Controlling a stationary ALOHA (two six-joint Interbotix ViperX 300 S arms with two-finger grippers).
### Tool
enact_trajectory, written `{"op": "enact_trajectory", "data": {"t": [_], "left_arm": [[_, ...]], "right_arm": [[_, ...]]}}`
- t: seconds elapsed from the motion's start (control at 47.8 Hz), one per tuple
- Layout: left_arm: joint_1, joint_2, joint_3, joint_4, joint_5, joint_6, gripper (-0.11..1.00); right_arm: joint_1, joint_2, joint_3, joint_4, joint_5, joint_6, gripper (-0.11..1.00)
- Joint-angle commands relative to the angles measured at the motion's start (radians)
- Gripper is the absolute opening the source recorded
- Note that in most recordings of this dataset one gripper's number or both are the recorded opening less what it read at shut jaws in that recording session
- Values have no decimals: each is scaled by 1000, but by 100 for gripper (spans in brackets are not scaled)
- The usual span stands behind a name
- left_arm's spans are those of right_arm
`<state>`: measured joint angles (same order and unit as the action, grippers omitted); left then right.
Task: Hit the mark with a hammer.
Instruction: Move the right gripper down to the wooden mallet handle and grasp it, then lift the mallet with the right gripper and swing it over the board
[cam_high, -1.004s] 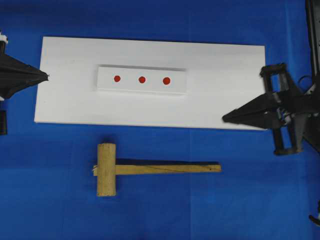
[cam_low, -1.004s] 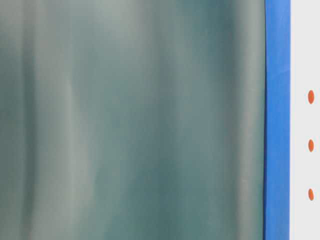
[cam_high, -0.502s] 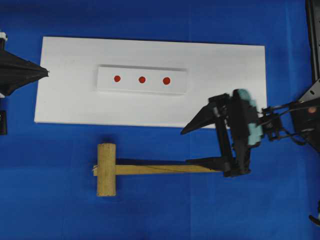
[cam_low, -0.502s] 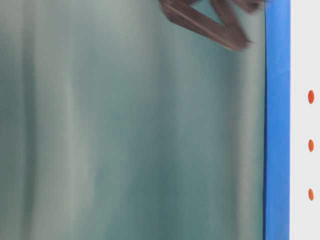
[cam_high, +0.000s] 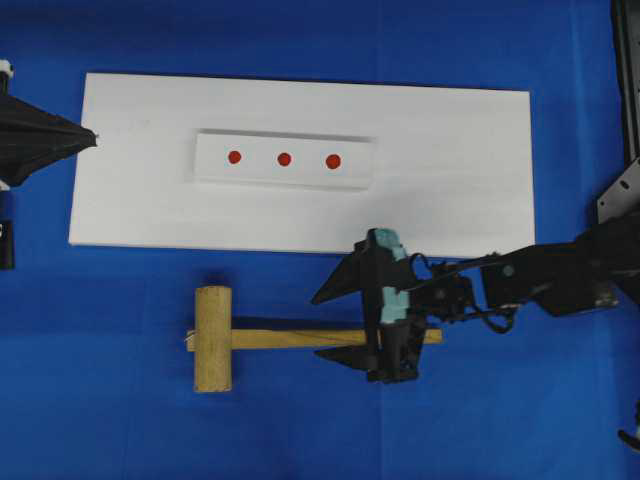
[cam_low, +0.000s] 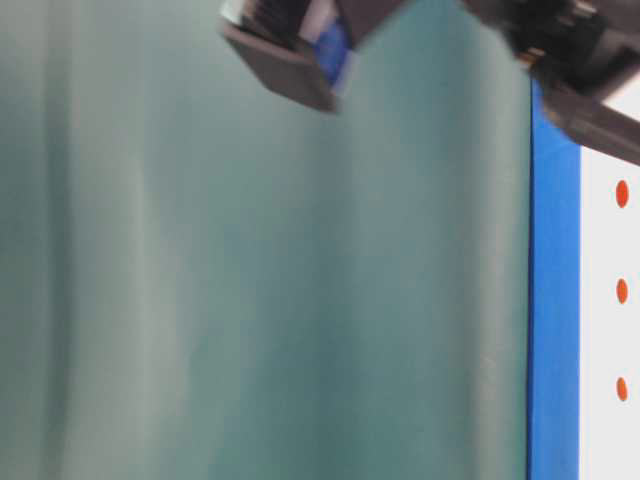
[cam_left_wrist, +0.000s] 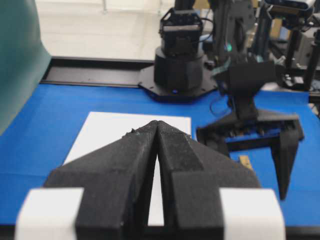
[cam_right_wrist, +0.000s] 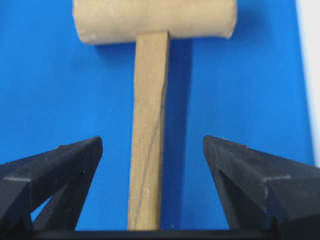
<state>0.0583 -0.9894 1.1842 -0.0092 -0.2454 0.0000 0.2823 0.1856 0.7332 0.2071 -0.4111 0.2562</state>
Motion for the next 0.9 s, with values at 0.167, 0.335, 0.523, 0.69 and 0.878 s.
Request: {"op": "enact_trajectory", "data": {"t": [0.167, 0.335, 0.523, 0.69, 0.878], "left_arm": [[3, 5, -11, 0, -5, -6, 0], [3, 5, -6, -6, -5, -6, 0], [3, 5, -2, -6, -3, -6, 0], [3, 3, -3, -6, 5, -6, 0], [3, -2, -3, -6, 5, -6, 0]], "right_arm": [[23, 114, -100, 26, -17, 0, 89], [23, 158, -129, 28, -18, 0, 89], [23, 173, -137, 28, -15, -3, 86], [23, 164, -127, 28, 2, -11, 49], [21, 121, -109, 23, 9, -21, 9]]}}
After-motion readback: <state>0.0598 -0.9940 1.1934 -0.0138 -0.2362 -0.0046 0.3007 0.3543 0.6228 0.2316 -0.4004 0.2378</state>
